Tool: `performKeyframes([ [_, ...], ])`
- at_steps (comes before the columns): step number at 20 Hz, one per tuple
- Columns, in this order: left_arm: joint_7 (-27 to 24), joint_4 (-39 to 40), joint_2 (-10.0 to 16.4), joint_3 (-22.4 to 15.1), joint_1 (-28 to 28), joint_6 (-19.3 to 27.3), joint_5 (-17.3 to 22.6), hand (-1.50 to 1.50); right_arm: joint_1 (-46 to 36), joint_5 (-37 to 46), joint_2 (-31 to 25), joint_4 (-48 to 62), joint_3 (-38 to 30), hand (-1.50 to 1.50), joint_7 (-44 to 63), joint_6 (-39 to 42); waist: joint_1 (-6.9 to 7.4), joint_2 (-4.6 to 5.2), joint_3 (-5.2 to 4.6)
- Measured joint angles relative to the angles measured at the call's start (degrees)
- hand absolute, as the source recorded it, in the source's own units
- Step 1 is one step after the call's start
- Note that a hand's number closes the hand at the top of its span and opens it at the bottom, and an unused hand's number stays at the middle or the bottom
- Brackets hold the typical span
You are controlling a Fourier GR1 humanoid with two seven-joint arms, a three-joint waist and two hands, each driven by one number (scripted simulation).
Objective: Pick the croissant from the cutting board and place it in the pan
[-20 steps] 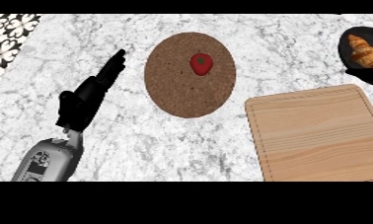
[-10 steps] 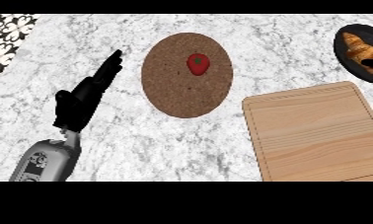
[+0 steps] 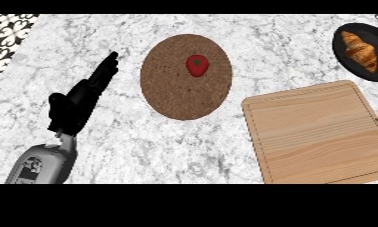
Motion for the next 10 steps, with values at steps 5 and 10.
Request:
performKeyframes([
  [5,0.6,-0.6,0.1,0.3,0.5,0.3,-0.3,0.00,4.1,-1.1,-1.4,-0.4,-1.2,-1.50,-3.4,3.6,-0.38,-0.37,-0.04],
  [10,0.3,-0.9,-0.6,-0.3,1.3,0.9,-1.1,0.00,7.6,-1.4,-0.5,-1.1,-1.5,-1.50,-5.0,3.7,-0.56,-0.59,-0.07],
])
